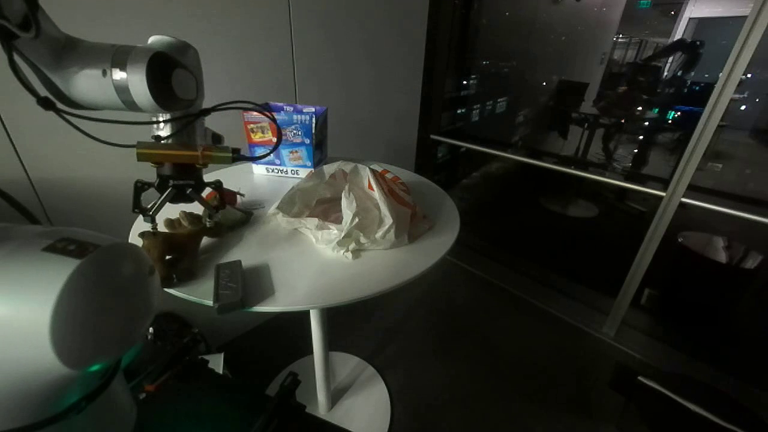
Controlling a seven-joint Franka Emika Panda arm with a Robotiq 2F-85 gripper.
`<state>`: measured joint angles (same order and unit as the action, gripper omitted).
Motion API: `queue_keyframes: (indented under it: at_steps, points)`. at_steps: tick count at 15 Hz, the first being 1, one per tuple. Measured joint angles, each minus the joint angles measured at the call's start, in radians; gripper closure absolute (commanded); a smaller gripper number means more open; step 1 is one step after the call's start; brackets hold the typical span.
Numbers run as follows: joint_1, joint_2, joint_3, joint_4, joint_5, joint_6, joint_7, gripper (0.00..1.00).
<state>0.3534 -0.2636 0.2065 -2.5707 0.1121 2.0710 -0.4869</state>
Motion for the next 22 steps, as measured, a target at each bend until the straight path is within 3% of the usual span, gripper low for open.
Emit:
queue_keyframes:
  at_steps: [9, 15, 19, 22]
  points:
    - [0.027, 0.002, 0.015, -0.023, 0.011, 0.015, -0.023, 0.0]
    - [0.104, -0.016, 0.05, -0.023, 0.111, 0.029, -0.034, 0.0]
    - [0.122, 0.014, 0.105, -0.037, 0.085, 0.179, -0.029, 0.0]
    - [0.122, 0.044, 0.145, -0.06, -0.023, 0.319, 0.017, 0.0]
